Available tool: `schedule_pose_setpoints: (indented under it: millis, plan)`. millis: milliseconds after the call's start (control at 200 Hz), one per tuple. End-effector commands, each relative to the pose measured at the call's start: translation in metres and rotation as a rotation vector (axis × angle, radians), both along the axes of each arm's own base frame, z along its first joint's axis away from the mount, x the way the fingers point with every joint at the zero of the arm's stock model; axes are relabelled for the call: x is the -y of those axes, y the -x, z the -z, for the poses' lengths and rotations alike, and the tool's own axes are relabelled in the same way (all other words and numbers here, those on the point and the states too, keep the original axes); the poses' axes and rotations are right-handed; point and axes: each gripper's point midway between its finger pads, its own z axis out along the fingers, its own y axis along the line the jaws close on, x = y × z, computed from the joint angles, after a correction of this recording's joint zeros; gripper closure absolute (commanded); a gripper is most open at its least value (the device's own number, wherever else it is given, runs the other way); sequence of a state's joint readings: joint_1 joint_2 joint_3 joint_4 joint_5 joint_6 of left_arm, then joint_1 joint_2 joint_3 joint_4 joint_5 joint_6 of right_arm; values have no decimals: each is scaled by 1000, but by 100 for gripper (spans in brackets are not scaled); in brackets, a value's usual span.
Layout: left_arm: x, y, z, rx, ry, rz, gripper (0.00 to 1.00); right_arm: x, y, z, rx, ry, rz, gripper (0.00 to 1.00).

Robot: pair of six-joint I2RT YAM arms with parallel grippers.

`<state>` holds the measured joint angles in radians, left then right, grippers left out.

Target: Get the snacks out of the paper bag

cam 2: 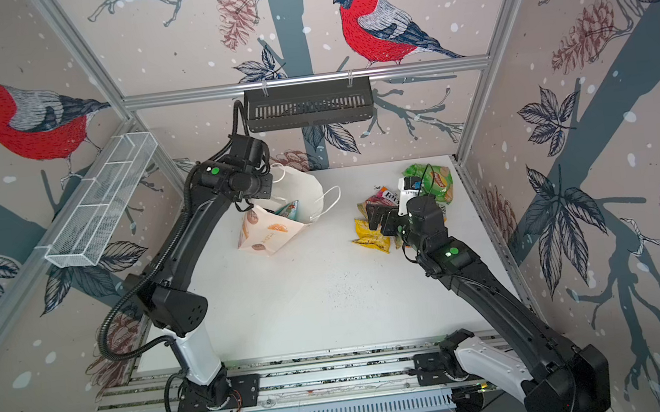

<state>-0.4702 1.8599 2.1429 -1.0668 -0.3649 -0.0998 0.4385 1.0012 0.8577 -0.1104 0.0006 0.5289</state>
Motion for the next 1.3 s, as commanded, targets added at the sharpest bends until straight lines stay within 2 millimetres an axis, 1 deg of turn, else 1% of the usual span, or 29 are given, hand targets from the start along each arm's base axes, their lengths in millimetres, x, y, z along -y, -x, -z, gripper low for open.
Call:
schedule_pose_setpoints:
  millis: [0,30,75,150,240,280,315,405,455,600,745,901,1051,1111,1151,1191,1241,1291]
  plan:
    - [9,-6,-25,126,-49,2,100,-10,0,-11,43,-38,-20,0]
    - [13,-5,-23,136,-78,9,100,-14,3,-10,46,-37,-25,0]
    - [25,-2,-20,146,-115,36,100,-18,6,-11,60,-38,-29,0]
    - [37,2,-9,157,-162,39,100,-23,13,-7,71,-51,-24,0]
    - [48,8,8,162,-226,37,100,-27,26,-4,91,-82,-26,0]
    - [54,12,19,155,-256,43,100,-27,32,0,96,-95,-17,0]
    - [59,16,27,149,-273,53,100,-27,38,-1,112,-111,-15,0]
    - [68,26,43,133,-254,69,100,-30,55,4,143,-135,-20,0]
    - [71,31,48,131,-231,73,100,-31,62,11,150,-135,-16,0]
    - [83,53,52,157,-166,97,100,-38,76,31,133,-122,-12,0]
    - [93,74,50,174,-147,134,100,-41,86,44,113,-120,-10,0]
    - [101,89,42,193,-117,150,100,-39,98,42,118,-152,-13,0]
    - [117,105,46,212,-112,212,100,-37,111,41,98,-174,-33,0]
    - [119,108,48,232,-121,206,100,-38,117,43,91,-183,-61,0]
    - [118,109,51,244,-125,184,100,-39,121,49,75,-181,-82,0]
    - [118,110,53,241,-121,176,100,-36,123,57,48,-175,-76,0]
    - [120,111,54,232,-104,175,100,-32,126,70,13,-164,-70,0]
    - [123,115,58,223,-94,183,100,-31,129,77,-4,-159,-72,2]
